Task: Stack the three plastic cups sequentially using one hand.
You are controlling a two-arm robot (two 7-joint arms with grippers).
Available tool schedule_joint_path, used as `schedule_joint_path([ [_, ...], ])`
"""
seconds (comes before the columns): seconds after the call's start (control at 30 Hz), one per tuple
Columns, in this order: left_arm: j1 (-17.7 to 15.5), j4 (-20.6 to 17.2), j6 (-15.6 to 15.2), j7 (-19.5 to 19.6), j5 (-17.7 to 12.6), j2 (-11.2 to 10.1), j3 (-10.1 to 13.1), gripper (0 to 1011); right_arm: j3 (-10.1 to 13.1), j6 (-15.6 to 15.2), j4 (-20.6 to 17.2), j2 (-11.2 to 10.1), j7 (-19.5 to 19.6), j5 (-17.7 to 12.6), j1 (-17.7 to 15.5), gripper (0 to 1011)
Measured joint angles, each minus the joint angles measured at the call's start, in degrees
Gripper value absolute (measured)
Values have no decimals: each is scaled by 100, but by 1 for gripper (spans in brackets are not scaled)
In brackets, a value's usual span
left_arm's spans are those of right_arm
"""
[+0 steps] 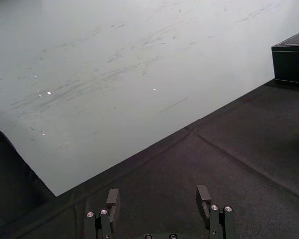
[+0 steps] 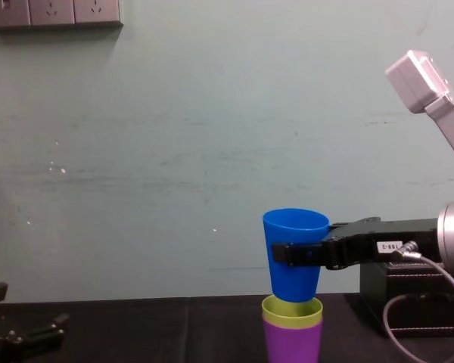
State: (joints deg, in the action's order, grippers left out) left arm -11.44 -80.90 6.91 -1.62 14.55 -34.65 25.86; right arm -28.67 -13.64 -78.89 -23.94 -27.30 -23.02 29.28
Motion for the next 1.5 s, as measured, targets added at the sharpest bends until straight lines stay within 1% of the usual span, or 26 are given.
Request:
schedule_joint_path([
  [0.63, 1, 0, 0, 0, 0, 0, 0, 1010, 17, 55, 203, 84, -39, 40, 44, 718],
  [1.5, 0, 0, 0, 0, 0, 0, 0, 1010, -37, 141, 494, 168, -147, 101, 87, 718],
])
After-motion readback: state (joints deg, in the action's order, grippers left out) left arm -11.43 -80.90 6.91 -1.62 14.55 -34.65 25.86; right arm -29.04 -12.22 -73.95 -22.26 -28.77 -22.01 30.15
